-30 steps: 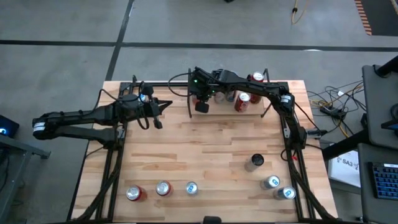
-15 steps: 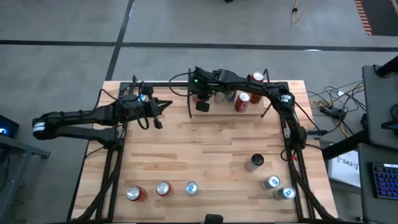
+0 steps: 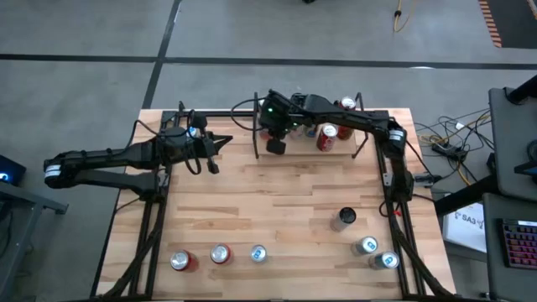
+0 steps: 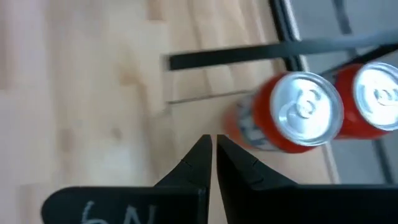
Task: Place canned beverage on shelf
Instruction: Put the blue soda can on the shelf
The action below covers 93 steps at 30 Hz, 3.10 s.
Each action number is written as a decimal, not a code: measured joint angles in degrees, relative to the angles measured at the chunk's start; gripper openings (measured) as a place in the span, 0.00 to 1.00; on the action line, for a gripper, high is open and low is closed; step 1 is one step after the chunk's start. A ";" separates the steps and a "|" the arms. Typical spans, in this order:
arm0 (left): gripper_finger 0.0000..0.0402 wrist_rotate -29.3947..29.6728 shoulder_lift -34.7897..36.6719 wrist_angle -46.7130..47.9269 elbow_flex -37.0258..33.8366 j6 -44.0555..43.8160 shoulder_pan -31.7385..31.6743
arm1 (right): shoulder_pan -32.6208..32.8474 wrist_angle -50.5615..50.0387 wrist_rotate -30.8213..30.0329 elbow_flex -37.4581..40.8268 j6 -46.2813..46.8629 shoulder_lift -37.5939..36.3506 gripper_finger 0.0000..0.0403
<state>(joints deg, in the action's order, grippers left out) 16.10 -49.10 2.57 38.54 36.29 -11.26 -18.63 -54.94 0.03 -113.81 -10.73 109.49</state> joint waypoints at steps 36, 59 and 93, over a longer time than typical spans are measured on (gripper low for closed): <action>0.00 -9.58 -10.56 -8.41 1.90 -29.81 20.33 | 35.14 30.48 -13.54 38.62 13.60 -28.48 0.03; 0.00 -7.54 -20.94 -9.82 6.90 -40.09 29.76 | 46.51 40.89 -13.59 38.37 24.00 -20.71 0.03; 0.00 -2.95 -20.13 -8.80 6.75 -35.06 29.81 | 46.00 30.30 -15.08 18.51 30.24 0.36 0.92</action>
<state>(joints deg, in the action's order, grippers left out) 13.15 -69.23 -6.23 45.30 1.23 18.55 27.38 -24.64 -15.05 -95.31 19.51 109.85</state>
